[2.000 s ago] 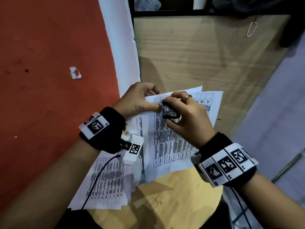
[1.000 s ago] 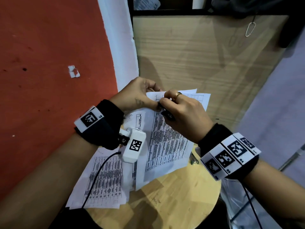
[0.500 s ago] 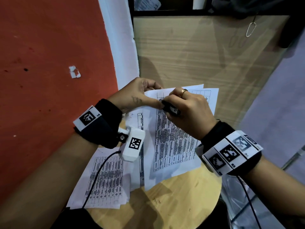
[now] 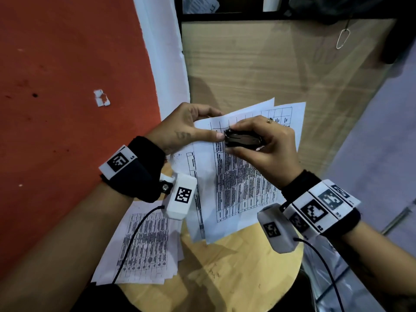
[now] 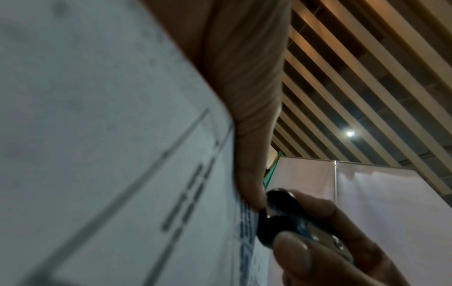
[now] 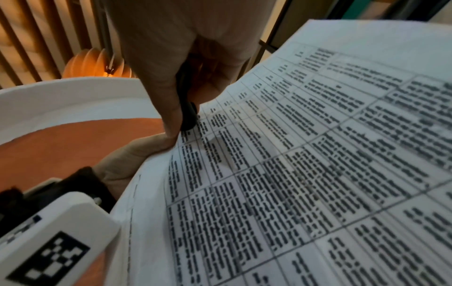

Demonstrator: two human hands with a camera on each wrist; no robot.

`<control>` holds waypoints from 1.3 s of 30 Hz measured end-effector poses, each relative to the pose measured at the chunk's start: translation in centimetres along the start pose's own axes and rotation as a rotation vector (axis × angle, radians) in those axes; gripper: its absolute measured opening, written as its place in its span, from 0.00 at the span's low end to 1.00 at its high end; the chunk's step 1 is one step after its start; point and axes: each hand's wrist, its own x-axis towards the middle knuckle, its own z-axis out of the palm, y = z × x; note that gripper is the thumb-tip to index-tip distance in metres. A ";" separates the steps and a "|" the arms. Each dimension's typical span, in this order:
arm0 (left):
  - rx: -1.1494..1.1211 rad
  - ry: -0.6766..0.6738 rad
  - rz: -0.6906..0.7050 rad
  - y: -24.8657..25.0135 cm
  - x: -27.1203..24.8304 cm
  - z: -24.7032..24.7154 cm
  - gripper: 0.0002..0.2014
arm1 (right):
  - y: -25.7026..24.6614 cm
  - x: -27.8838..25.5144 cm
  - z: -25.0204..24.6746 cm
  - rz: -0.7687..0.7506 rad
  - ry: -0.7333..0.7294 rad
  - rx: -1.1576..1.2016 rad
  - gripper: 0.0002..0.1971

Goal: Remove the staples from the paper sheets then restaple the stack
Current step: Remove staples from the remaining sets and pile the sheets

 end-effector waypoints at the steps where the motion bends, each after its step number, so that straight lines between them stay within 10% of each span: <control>1: 0.008 0.008 0.013 0.0 0.0 0.0 0.16 | -0.1 0.0 0.0 0.013 0.003 0.014 0.15; 15: 0.355 0.378 -0.009 -1.7 0.3 0.7 0.11 | 1.7 -0.5 0.7 0.171 0.218 -0.215 0.10; 39: 0.468 0.081 -0.035 -1.3 0.1 -1.4 0.10 | 2.1 3.0 -1.1 0.262 -0.509 -0.160 0.24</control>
